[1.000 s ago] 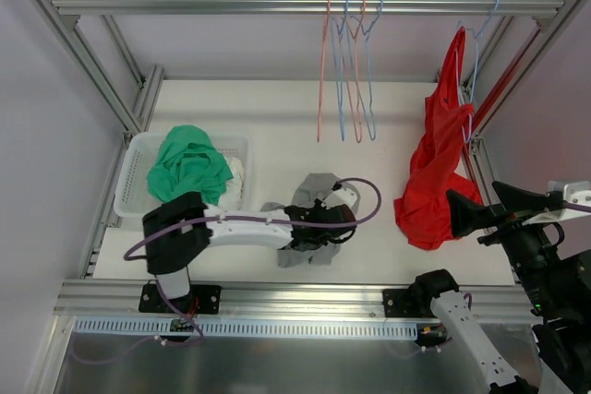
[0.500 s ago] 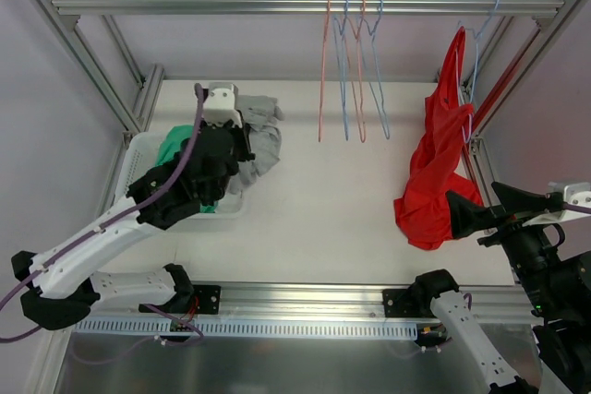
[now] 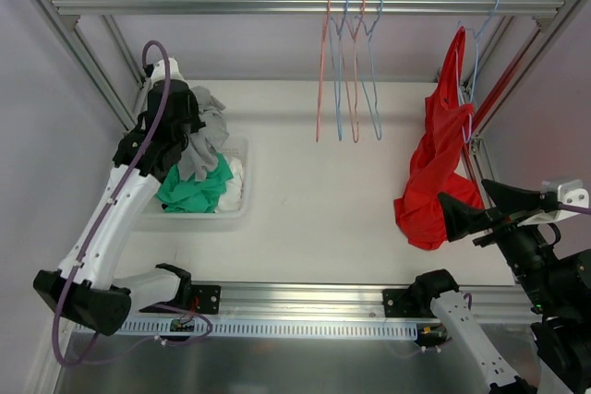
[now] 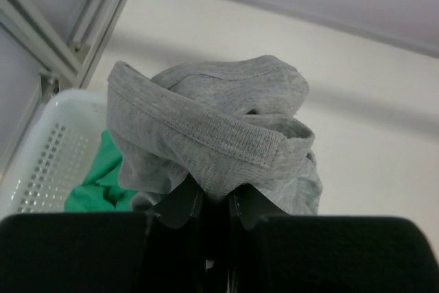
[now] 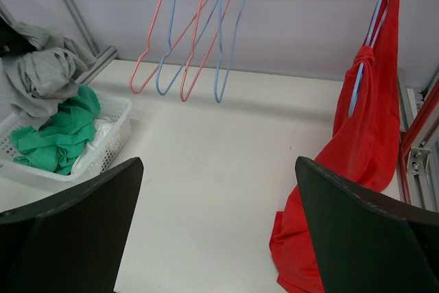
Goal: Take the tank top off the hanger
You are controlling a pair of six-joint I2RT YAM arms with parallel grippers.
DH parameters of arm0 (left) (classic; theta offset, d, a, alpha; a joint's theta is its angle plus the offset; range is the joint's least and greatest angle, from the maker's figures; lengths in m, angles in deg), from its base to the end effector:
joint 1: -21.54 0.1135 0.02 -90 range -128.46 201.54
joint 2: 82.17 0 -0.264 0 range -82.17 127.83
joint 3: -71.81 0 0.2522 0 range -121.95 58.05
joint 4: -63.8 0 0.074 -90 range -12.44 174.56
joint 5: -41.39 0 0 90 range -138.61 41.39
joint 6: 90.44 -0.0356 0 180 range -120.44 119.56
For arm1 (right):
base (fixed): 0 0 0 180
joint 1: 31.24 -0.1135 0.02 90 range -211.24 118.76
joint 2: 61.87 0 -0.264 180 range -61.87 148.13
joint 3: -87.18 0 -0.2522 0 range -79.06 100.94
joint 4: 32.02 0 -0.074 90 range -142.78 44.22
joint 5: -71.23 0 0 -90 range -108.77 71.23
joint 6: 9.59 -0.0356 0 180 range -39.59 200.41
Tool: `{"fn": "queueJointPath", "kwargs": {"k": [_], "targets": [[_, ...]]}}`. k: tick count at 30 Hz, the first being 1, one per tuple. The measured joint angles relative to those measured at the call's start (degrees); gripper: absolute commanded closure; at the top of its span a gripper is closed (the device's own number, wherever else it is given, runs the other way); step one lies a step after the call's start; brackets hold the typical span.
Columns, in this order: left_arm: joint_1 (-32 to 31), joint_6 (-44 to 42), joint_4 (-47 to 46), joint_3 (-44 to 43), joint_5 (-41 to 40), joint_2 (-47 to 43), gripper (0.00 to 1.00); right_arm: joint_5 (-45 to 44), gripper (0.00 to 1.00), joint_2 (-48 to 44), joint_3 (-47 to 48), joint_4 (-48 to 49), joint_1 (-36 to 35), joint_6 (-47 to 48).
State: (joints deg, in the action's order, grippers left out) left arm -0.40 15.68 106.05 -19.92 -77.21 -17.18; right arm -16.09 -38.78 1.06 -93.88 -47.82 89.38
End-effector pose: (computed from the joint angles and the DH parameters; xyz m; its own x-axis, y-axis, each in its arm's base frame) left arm 0.2244 -0.0720 0.4381 -0.2106 -0.1780 -0.9612 -0.1648 0.9757 -0.1446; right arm -0.0308 -0.0074 0.4722 0.1983 -0.1035 -0.9747 -0.3021 0.9396 -0.1612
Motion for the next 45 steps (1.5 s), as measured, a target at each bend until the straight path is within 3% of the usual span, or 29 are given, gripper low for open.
{"fn": "queueJointPath", "kwargs": {"k": [4,13,20,26,27,29,31,33,40,45], "targets": [[6.62,3.72,0.61,5.44,3.87,5.49,1.00,1.44,0.00,0.04,-1.38,0.83,0.00,-0.02],[6.93,16.72,0.37,23.74,2.95,8.35,1.00,2.34,0.00,1.42,-4.17,2.58,0.00,-0.39],[6.93,20.41,-6.78,29.31,2.45,14.34,1.00,2.99,0.01,4.68,-5.60,4.24,0.00,-1.70],[6.93,20.39,-9.31,30.56,2.67,13.46,1.00,3.13,0.00,7.17,-4.46,3.63,0.00,-1.86],[6.93,20.37,-9.35,30.86,2.89,12.48,0.90,2.67,0.01,8.66,-3.04,2.71,0.00,-1.66],[6.93,19.85,-8.74,31.34,3.78,9.81,0.52,1.31,0.01,12.39,0.55,1.40,0.00,-0.98],[6.95,19.30,-7.48,31.36,5.55,6.10,0.30,-1.22,0.01,18.23,5.79,-0.46,0.00,0.15],[6.97,18.82,-6.14,31.19,7.39,1.99,0.01,-3.21,0.01,23.74,10.47,-2.03,0.11,1.25],[3.93,14.97,2.71,22.32,12.90,-10.38,0.01,-9.09,0.01,42.60,27.65,-8.11,6.80,6.29],[-2.51,11.41,6.84,16.20,16.92,-19.10,0.01,-7.72,0.18,52.68,35.82,-9.42,14.86,9.03]]}}
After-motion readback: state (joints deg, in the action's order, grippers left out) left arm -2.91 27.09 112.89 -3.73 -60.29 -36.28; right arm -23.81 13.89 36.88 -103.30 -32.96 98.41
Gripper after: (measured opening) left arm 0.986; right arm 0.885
